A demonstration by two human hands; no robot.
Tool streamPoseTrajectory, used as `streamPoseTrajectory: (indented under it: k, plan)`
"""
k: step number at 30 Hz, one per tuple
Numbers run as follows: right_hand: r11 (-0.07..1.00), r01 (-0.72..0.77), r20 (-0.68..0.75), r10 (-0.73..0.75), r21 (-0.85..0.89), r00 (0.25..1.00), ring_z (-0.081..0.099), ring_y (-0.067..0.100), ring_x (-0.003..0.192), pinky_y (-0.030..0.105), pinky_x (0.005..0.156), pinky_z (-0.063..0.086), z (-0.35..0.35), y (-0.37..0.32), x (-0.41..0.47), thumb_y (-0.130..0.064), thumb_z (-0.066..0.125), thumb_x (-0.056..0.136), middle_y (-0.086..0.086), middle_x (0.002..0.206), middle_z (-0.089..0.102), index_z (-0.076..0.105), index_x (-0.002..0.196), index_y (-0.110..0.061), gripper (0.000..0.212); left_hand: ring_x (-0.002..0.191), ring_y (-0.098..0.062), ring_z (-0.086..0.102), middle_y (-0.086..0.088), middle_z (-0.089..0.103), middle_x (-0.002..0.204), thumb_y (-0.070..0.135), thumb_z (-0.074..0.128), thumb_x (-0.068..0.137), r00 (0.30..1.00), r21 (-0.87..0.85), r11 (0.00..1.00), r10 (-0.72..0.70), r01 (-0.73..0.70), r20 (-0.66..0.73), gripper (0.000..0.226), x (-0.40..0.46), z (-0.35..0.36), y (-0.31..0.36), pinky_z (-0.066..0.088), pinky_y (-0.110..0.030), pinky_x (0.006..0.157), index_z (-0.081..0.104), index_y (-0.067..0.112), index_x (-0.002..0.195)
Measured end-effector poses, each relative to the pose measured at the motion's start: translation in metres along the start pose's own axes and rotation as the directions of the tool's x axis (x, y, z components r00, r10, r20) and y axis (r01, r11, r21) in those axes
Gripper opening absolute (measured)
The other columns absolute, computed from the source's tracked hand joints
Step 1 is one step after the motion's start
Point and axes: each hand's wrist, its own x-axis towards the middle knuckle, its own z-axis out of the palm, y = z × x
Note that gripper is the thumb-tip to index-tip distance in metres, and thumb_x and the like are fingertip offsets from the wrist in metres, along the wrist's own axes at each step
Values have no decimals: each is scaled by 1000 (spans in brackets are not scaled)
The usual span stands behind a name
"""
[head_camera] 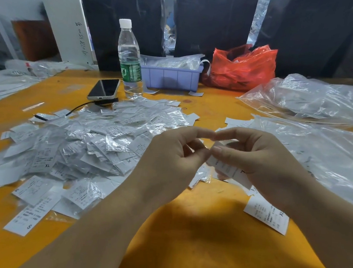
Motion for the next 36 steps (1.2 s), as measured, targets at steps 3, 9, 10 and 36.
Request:
streamPoseTrajectory:
  k: [3, 9, 10, 36]
  plan:
    - [1000, -14, -17, 14, 2, 1000, 71, 28, 67, 30, 59, 58, 0, 2, 1, -27, 76, 63, 12, 84, 75, 65, 112, -20, 51, 69, -9, 61, 8, 69, 79, 20, 67, 91, 999, -45, 998, -34, 34, 1, 15, 0, 0, -1, 52, -19, 62, 70, 32, 100]
    - [999, 15, -36, -17, -41, 999, 72, 28, 74, 40, 70, 57, 0, 3, 0, -30, 74, 63, 16, 86, 74, 66, 113, -21, 51, 68, -9, 60, 11, 67, 82, 23, 74, 85, 997, -59, 997, -36, 40, 65, 14, -1, 0, 1, 47, -14, 54, 71, 30, 97]
    - [998, 12, -24, -14, -60, 1000, 72, 25, 75, 38, 70, 56, 1, 2, 0, -31, 73, 63, 14, 86, 74, 67, 112, -22, 50, 68, -11, 60, 10, 67, 81, 21, 74, 84, 997, -52, 998, -36, 39, 65, 15, -1, 1, 1, 47, -14, 54, 71, 29, 97]
    - [426, 105, 94, -47, -899, 995, 53, 9, 88, 22, 70, 42, -19, 11, 7, -42, 69, 85, -14, 89, 53, 61, 79, -33, 15, 71, 1, 50, 15, 53, 82, 25, 61, 88, 986, 416, 893, -147, 169, -84, 10, 5, -1, -21, 33, -15, 56, 64, 33, 95]
